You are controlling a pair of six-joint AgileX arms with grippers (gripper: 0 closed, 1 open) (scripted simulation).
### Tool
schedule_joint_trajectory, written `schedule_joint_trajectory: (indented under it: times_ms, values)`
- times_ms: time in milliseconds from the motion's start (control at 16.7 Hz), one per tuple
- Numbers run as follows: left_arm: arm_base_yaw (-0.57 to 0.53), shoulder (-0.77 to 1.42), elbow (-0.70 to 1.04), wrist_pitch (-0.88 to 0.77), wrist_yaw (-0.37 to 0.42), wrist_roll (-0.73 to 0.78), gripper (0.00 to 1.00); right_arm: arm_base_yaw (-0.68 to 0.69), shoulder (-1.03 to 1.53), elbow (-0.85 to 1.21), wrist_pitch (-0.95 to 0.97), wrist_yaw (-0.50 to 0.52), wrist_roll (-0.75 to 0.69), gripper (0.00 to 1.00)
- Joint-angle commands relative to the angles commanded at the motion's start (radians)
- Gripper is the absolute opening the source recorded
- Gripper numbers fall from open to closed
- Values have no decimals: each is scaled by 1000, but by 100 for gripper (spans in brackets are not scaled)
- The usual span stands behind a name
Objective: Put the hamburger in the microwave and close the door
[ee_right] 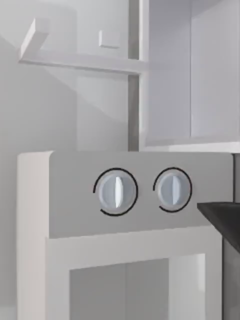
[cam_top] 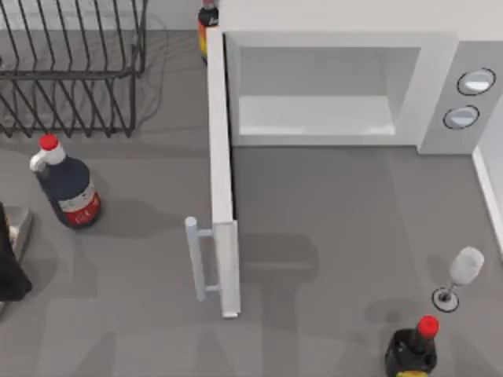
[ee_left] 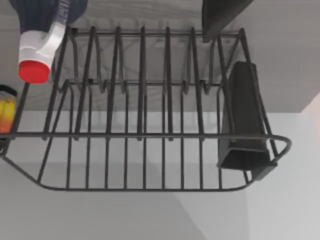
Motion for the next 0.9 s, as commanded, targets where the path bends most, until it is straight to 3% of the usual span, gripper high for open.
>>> schedule_joint_trajectory:
  times_ms: [360,900]
  values:
    - [0,0,0,0,0,0,100,5,104,61,-82,0,-85,100]
    - [0,0,0,0,0,0,100,32,726,407,-528,-2,-569,100]
